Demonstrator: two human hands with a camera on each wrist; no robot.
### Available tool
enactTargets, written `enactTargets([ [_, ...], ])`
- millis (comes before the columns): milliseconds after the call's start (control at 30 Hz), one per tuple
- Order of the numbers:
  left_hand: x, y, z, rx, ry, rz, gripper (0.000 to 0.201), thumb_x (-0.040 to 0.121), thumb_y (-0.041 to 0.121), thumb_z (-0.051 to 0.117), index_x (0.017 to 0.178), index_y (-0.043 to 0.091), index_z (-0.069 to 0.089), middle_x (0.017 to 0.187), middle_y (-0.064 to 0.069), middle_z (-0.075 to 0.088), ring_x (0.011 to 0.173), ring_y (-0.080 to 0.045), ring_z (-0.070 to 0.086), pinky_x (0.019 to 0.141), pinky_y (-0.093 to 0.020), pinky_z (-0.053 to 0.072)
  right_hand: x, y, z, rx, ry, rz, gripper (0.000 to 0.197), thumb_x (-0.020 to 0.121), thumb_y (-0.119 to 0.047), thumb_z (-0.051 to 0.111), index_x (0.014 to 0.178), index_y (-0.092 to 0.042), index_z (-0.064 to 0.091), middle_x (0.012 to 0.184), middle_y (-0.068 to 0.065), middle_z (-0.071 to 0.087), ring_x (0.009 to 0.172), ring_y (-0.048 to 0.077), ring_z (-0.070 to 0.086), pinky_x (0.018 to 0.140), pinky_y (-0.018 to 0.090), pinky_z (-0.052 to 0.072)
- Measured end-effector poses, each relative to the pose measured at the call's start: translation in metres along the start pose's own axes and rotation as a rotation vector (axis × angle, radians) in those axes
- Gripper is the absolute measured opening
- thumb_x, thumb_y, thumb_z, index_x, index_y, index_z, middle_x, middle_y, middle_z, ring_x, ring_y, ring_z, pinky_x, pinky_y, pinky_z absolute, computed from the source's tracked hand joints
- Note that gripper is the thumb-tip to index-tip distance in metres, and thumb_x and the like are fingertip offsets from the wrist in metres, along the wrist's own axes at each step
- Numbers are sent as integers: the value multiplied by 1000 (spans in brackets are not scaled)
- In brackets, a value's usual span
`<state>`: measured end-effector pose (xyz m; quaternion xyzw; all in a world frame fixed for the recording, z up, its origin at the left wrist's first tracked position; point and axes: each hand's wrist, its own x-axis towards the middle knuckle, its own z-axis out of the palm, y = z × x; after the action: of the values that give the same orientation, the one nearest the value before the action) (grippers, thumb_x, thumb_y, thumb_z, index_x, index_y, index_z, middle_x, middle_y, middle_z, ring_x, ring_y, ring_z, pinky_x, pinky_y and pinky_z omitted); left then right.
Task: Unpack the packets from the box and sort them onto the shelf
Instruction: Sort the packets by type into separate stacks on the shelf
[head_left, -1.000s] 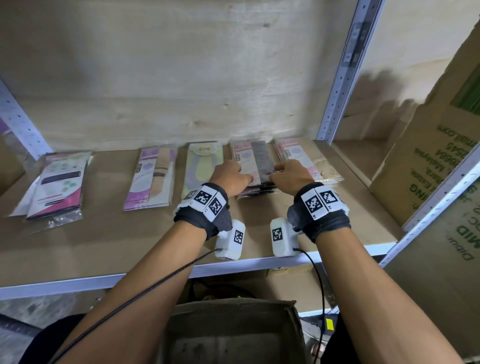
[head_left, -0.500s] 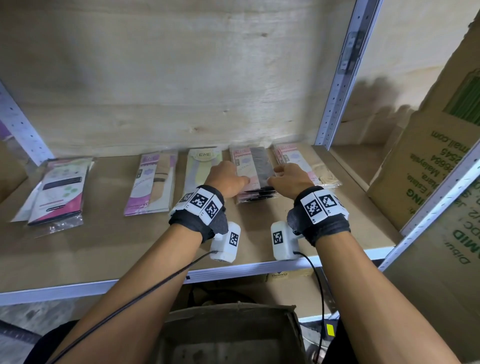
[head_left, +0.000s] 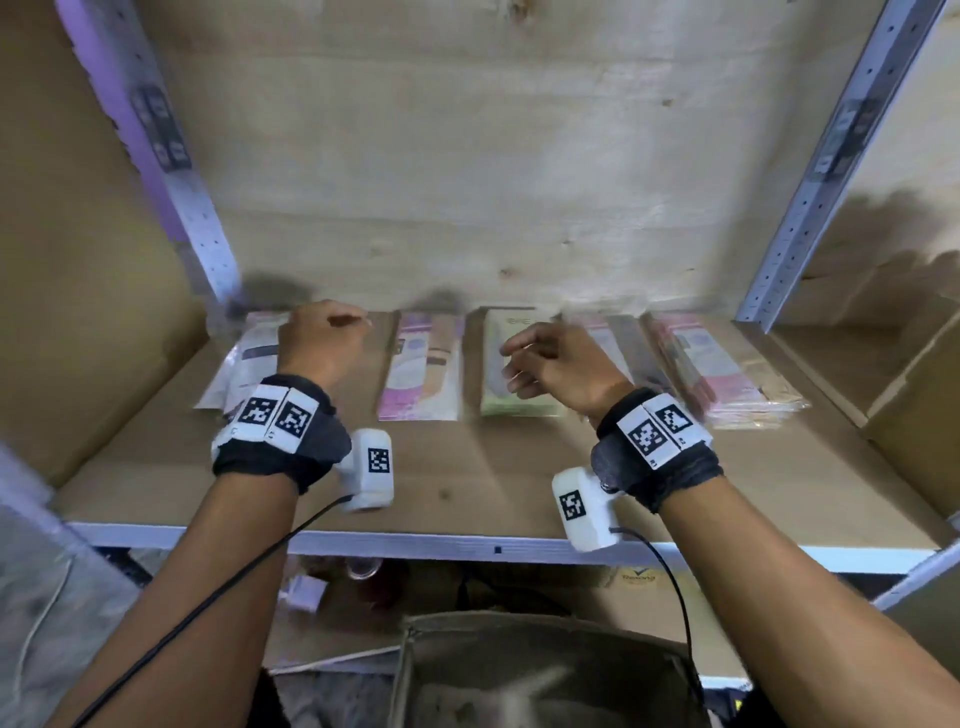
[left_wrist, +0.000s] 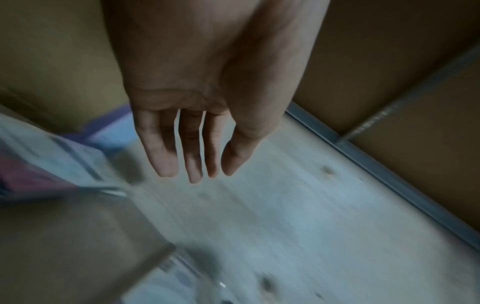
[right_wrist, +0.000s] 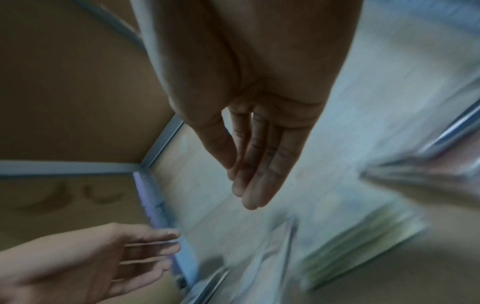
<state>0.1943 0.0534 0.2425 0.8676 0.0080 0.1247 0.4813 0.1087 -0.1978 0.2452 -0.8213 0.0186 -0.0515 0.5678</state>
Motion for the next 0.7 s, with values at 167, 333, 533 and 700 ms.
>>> enactTargets([
  [167,24,-60,-66,89,16,-218,4,86,18,68,84,19,65,91,-4,65,85,-22,59,75,-27,43,30,-29,104,-33,-197,-17,15,94,3,55,105,4,65,87,15,62,76,28,62,73,38,59],
  [333,38,-99,-99,147,-41,-314,34,88,25,68,119,11,68,112,-8,67,83,-25,61,74,-29,46,69,-47,197,-154,-300,-2,20,90,-4,58,109,2,63,87,7,59,82,23,60,81,41,60],
  [533,28,-119,-101,3,-176,-445,19,94,28,64,99,10,60,84,-8,55,73,-23,54,69,-31,48,99,-39,252,-216,-283,188,18,86,-14,69,75,-13,55,79,9,58,81,28,61,83,46,59],
  [700,22,-118,-106,-150,-318,-498,16,102,13,48,87,13,53,79,-8,50,58,-16,42,47,-20,34,100,-30,250,-174,-280,231,21,78,-17,80,80,-3,64,90,17,67,85,30,64,80,38,54],
])
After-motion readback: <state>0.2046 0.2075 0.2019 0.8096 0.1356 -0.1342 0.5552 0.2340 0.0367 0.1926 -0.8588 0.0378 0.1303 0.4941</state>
